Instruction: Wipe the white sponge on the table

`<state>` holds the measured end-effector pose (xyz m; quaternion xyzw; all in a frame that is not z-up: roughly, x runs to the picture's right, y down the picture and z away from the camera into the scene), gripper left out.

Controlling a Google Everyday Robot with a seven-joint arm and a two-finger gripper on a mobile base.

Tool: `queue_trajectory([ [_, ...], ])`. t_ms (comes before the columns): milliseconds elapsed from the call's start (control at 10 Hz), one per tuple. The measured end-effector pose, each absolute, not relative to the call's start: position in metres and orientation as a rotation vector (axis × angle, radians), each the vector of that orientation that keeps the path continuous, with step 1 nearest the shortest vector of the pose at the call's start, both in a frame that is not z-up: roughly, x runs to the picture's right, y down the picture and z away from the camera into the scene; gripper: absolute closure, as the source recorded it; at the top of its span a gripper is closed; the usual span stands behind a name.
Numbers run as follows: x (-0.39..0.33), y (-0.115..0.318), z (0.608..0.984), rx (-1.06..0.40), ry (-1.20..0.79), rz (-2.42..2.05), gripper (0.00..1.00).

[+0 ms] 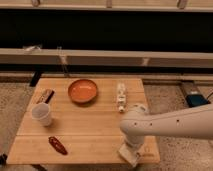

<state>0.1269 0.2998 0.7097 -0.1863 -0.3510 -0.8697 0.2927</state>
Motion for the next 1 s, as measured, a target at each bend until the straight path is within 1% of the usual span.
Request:
queue_trajectory([
  [200, 0.095, 0.287, 0.718, -0.471, -0.929, -2.350, 1.00],
  [1000, 0.038, 0.263, 0.733, -0.367, -0.905, -2.493, 1.00],
])
